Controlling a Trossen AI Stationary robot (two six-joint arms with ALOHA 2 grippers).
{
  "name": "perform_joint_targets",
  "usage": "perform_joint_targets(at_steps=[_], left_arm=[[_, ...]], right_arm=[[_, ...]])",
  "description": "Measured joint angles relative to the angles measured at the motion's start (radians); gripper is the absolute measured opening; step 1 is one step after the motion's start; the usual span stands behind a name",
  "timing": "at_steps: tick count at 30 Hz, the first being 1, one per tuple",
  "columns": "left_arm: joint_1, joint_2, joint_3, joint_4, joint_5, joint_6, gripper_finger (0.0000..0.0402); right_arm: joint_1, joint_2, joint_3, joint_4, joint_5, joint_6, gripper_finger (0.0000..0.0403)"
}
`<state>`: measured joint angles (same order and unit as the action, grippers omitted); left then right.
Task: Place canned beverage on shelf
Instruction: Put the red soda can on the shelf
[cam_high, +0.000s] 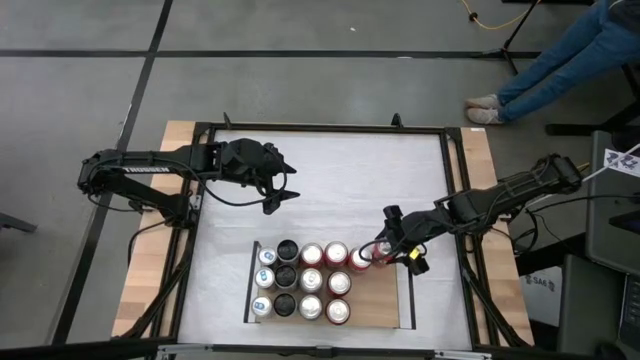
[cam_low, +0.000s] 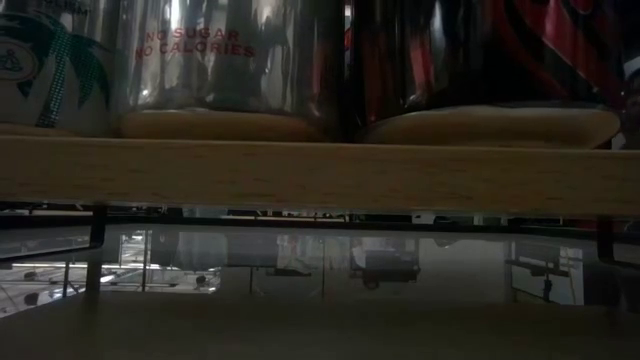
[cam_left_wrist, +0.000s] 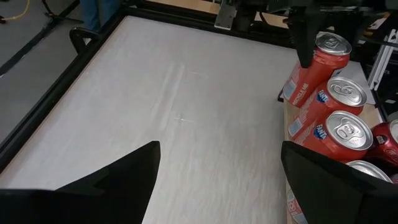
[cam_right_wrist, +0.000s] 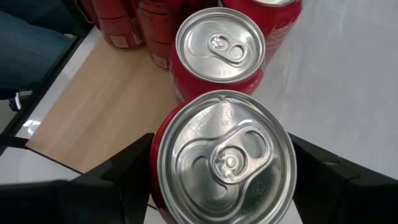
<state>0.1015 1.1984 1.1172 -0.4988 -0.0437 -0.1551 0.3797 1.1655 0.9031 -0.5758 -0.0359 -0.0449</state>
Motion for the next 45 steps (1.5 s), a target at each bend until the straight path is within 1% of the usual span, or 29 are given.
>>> perform_joint_targets(at_steps=[10,15,20,30,38,45], left_arm=[[0.000,0.000,0.000,0.000,0.000,0.000,0.0326],[0.000,0.000,0.000,0.000,0.000,0.000,0.0326],[0.000,0.000,0.000,0.000,0.000,0.000,0.0326],[0.000,0.000,0.000,0.000,0.000,0.000,0.0326],[0.000,0.000,0.000,0.000,0.000,0.000,0.0326],[0.000,0.000,0.000,0.000,0.000,0.000,0.0326]], right_arm=[[0.000,-0.006,0.001,-0.002,0.001,-0.010,0.0286],[0.000,-0.006,0.059,-0.091,0.019,-0.015,0.0286],[0.001,-0.006,0.078,-0.114,0.017,0.020,0.0286],[0.001,-0.003,0.078,-0.105,-0.001,0.054,0.0286],[0.001,-0.003,0.079,-0.103,-0.001,0.124,0.0286],[0.001,-0.003,0.079,-0.080,0.000,0.127,0.0286]])
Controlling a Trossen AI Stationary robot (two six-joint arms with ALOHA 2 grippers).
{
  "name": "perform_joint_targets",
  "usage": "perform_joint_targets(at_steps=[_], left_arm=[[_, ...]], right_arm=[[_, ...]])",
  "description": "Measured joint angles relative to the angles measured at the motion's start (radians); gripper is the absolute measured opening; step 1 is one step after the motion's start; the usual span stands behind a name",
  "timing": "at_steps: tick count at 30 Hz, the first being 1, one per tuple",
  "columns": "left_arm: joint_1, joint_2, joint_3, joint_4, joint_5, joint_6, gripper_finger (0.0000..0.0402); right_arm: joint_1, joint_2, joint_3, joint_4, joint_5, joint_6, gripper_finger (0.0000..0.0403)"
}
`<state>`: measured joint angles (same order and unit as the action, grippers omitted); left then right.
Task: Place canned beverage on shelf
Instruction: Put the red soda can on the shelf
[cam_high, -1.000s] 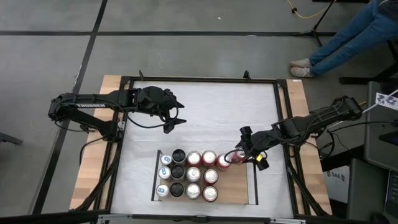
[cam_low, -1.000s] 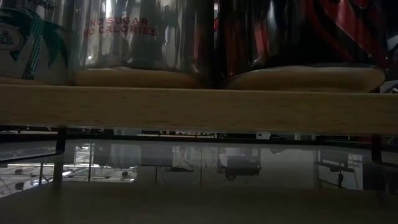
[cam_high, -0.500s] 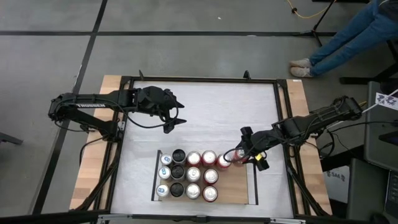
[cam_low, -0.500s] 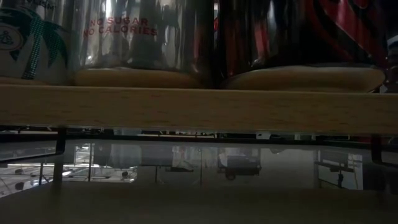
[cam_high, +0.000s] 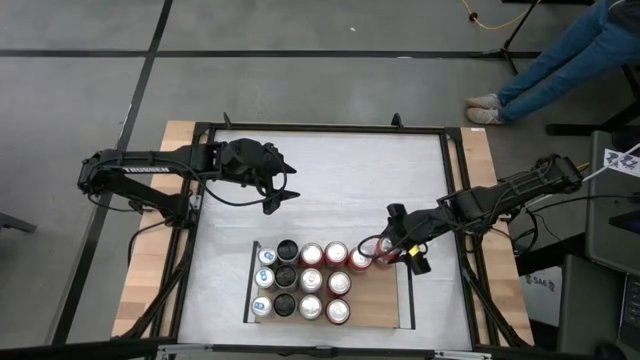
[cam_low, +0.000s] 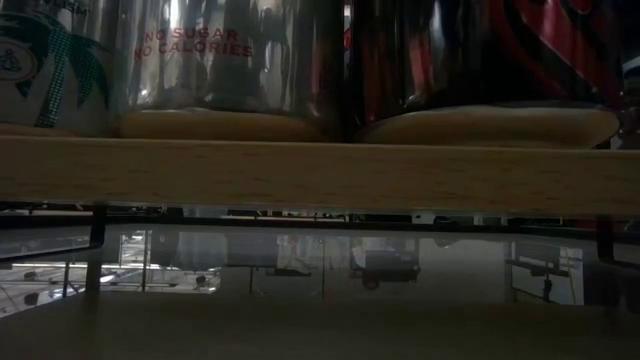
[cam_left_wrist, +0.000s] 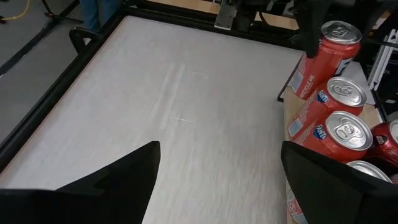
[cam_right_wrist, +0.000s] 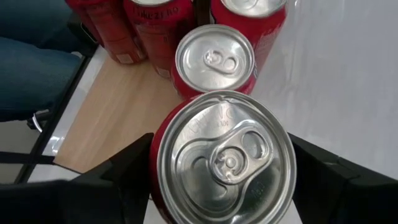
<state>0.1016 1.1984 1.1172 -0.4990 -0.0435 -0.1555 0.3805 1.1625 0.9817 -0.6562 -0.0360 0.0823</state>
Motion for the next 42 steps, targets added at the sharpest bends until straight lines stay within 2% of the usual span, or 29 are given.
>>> perform_joint_targets(at_steps=[4,12,15,27,42], left_arm=[[0.000,0.000,0.000,0.000,0.000,0.000,0.0326],[0.000,0.000,0.000,0.000,0.000,0.000,0.0326],[0.000,0.000,0.000,0.000,0.000,0.000,0.0326],[0.000,0.000,0.000,-0.001,0.000,0.000,0.0326],[0.000,0.000,0.000,0.000,0.000,0.000,0.0326]], right_arm=[[0.015,0.000,0.000,0.007,0.011,0.003,0.0286],[0.115,0.000,0.000,0.005,0.147,0.008,0.0286],[0.124,0.002,0.000,0.010,0.158,0.030,0.0286],[0.124,0.095,0.002,0.033,0.130,0.044,0.0286],[0.123,0.099,0.004,0.016,0.124,0.043,0.0306]])
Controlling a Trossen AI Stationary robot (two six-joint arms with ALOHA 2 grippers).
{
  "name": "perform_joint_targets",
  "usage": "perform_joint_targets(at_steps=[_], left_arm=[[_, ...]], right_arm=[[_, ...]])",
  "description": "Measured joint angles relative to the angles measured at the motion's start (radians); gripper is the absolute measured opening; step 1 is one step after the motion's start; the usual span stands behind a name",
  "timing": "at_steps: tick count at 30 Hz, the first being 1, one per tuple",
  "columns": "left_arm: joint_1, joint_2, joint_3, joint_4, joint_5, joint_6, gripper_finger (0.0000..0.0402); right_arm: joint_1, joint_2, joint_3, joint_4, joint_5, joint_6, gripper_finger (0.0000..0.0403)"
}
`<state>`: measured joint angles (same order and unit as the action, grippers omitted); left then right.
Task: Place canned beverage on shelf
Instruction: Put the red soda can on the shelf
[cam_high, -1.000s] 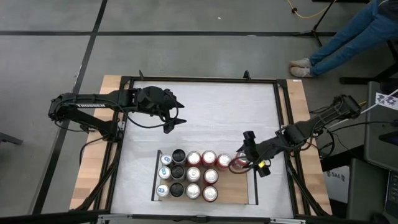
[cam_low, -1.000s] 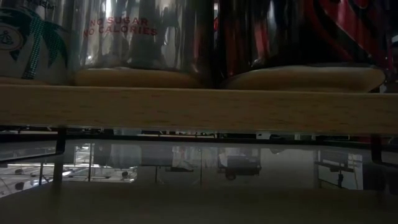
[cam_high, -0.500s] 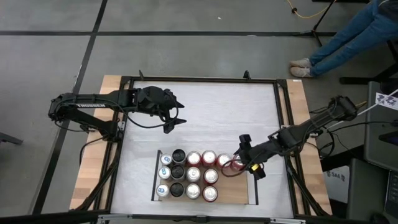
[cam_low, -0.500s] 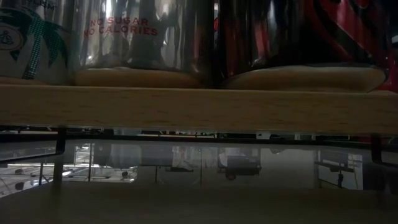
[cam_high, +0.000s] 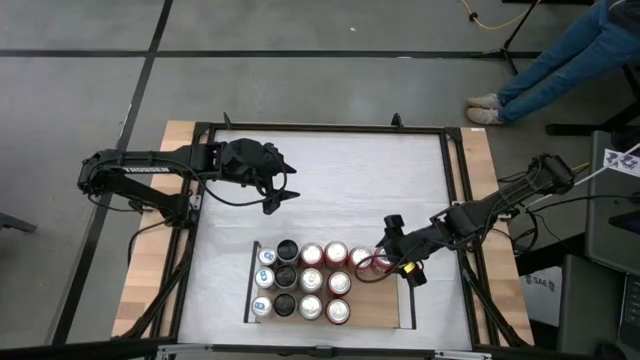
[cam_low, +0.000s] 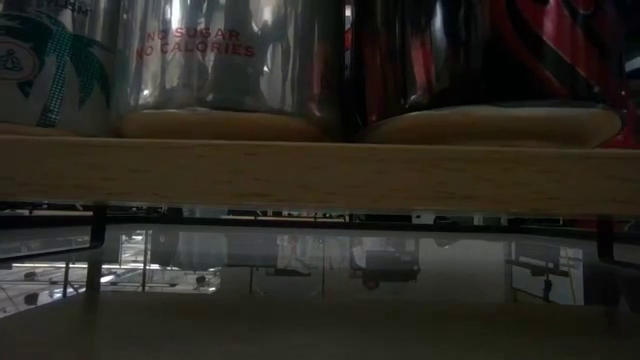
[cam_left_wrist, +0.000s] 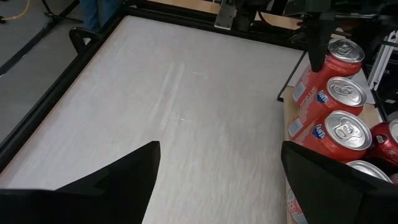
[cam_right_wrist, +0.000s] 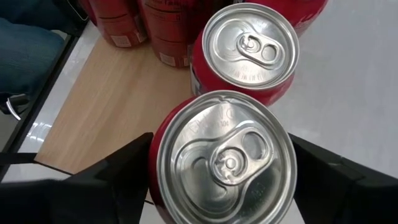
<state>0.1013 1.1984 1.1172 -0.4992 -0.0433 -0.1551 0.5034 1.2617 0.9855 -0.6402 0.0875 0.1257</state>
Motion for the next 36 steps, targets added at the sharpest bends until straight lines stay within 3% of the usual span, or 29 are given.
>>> perform_joint_targets(at_steps=[36], left_arm=[[0.000,0.000,0.000,0.000,0.000,0.000,0.0326]], right_arm=[[0.000,0.000,-0.002,-0.004,-0.019,0.000,0.0319]])
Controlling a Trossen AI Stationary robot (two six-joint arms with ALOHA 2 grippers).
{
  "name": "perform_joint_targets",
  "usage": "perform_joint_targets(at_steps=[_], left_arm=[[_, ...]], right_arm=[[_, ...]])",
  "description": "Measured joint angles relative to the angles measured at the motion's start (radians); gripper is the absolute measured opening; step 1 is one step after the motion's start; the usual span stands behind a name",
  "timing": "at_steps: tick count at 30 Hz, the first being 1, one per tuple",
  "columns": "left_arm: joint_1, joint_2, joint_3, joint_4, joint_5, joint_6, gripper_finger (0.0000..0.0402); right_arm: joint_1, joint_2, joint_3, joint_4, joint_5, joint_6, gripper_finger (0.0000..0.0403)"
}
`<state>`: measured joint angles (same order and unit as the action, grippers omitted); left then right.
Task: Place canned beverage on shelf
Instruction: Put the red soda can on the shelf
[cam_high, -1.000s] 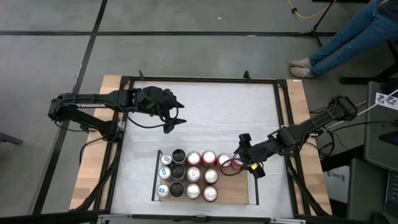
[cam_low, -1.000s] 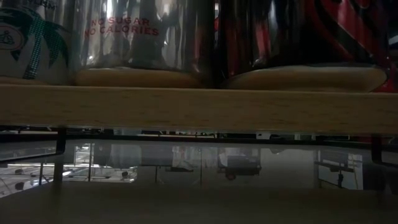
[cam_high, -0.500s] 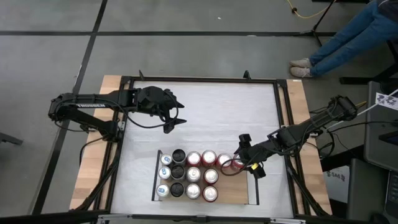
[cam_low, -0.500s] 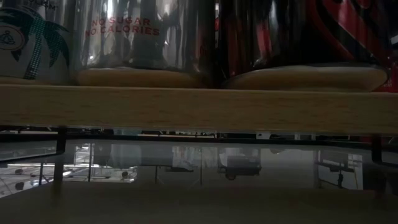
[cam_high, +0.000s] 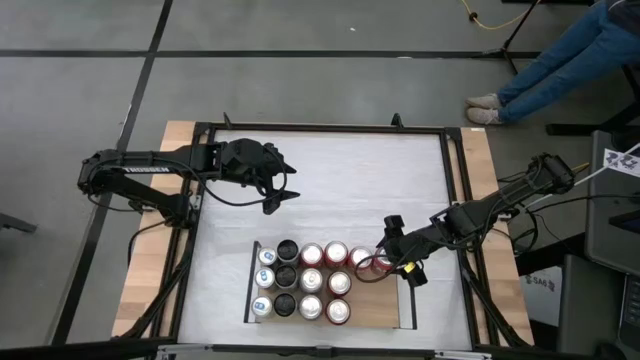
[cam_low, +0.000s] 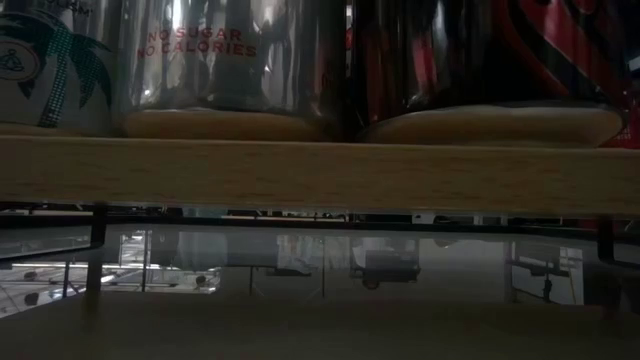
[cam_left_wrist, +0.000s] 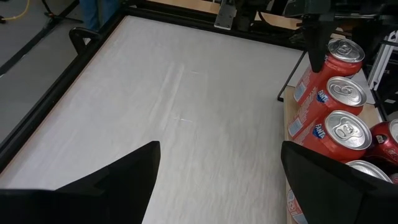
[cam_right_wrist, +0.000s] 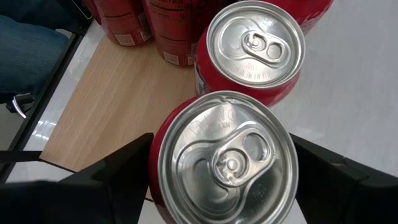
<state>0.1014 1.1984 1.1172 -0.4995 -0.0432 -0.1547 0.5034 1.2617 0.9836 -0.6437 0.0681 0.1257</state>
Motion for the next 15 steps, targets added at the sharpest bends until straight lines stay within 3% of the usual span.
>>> perform_joint_targets(at_steps=[15], left_arm=[[0.000,0.000,0.000,0.000,0.000,0.000,0.0326]], right_arm=[[0.000,0.001,-0.002,0.011,-0.001,-0.001,0.0319]])
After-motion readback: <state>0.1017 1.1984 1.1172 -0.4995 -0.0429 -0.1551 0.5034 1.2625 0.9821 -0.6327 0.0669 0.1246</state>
